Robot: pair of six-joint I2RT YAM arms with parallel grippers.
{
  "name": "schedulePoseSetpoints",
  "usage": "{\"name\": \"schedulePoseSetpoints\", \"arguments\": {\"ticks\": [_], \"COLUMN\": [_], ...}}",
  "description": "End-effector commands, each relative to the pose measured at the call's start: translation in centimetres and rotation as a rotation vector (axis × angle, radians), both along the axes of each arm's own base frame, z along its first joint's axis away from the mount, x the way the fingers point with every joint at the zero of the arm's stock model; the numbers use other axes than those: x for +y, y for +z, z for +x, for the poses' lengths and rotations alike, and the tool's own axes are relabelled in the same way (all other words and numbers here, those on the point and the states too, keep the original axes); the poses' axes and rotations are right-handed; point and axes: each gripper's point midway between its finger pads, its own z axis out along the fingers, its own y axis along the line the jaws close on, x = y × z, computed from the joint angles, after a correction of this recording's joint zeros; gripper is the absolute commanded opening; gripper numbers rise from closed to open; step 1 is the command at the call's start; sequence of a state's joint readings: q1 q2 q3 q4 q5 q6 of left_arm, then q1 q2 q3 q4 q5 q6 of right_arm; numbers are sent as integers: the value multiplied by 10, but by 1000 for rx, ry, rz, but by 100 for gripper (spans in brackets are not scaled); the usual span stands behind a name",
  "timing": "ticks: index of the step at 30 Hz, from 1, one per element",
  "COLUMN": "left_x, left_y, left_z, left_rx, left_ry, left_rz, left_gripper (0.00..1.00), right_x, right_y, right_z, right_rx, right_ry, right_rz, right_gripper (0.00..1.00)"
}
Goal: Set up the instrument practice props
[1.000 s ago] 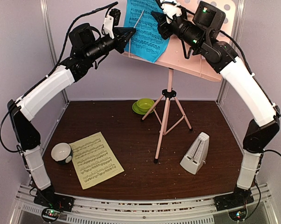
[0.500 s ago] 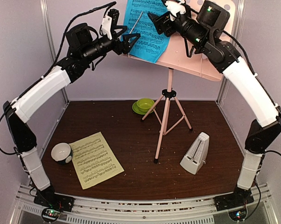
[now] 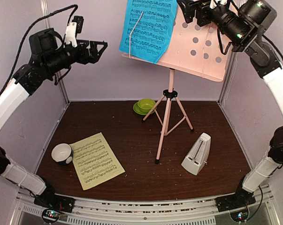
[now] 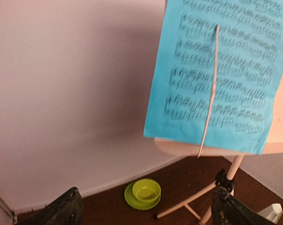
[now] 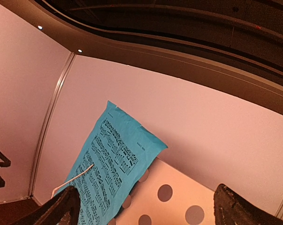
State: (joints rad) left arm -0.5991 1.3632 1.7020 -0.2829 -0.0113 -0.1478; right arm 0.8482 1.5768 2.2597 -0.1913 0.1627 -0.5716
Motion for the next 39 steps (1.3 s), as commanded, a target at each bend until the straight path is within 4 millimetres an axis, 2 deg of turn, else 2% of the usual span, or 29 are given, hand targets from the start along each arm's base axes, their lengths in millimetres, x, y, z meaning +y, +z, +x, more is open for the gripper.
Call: {"name": "schedulePoseSetpoints", "arguments": {"ticks": [1, 2, 5, 9, 13, 17, 21, 24, 27, 29, 32, 35, 39], "left_x": [23, 26, 32, 45, 51, 57, 62, 55, 40, 23, -19, -59, -120], "left_y": [-119, -149, -213, -283, -341, -384, -414, -438, -461, -474, -480, -483, -477], "left_z": [-7, -15, -38, -67, -90, -112, -126, -132, -137, -140, -139, -134, -120], "left_rx": [410, 492, 677, 861, 1027, 1146, 1219, 1277, 1324, 1354, 1357, 1348, 1327], "left_ry": [88, 93, 90, 115, 118, 121, 143, 134, 114, 78, -20, -71, -155], "left_rz": [-19, -12, 14, 66, 135, 168, 207, 244, 317, 346, 331, 387, 376], "left_gripper": [98, 98, 98, 98, 98, 98, 98, 98, 98, 98, 98, 98, 98], "right_x": [-24, -26, -32, -42, -46, -41, -33, -32, -32, -32, -29, -26, -23], "right_y": [-11, -20, -48, -87, -130, -179, -216, -240, -258, -269, -289, -307, -324], "right_z": [-19, -21, -31, -47, -60, -69, -75, -81, -89, -92, -97, -100, -103], "right_rx": [118, 154, 255, 395, 535, 649, 740, 788, 834, 864, 905, 943, 971], "right_ry": [-17, -17, -4, 52, 115, 147, 181, 200, 238, 263, 298, 311, 315], "right_rz": [48, 40, 25, 50, 62, -13, -60, -78, -45, 8, 70, 89, 82], "right_gripper": [100, 100, 100, 100, 100, 100, 100, 100, 100, 100, 100, 100, 100]}}
